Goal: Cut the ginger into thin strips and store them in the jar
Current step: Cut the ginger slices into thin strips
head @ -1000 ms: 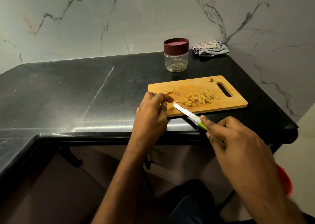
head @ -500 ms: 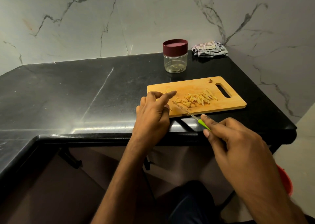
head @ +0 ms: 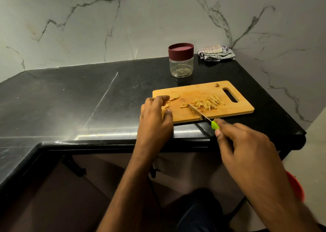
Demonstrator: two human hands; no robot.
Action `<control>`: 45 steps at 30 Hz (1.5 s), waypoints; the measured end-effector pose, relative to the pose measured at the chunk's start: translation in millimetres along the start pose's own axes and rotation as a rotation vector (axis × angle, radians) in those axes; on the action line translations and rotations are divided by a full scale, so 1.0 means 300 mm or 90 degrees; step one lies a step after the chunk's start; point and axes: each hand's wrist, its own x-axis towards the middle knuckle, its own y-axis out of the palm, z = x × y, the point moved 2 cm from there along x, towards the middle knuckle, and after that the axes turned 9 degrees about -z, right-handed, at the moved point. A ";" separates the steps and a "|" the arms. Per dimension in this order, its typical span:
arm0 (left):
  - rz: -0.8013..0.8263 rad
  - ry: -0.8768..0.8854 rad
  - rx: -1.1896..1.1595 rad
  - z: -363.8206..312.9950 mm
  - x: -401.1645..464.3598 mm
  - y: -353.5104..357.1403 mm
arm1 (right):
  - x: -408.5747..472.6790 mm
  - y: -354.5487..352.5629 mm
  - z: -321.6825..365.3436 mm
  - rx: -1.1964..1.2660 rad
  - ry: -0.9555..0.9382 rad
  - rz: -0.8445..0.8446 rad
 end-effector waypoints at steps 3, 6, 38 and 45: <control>-0.023 -0.011 -0.004 -0.002 0.002 -0.002 | 0.008 -0.013 0.000 0.009 0.001 -0.025; -0.023 -0.001 0.011 -0.002 0.003 0.003 | 0.009 -0.002 -0.006 0.004 -0.006 0.000; 0.004 -0.137 0.029 0.010 0.115 0.026 | 0.340 0.124 -0.201 0.220 -0.158 0.145; -0.081 -0.076 0.035 -0.004 0.080 0.039 | 0.342 0.132 -0.221 0.236 -0.112 0.131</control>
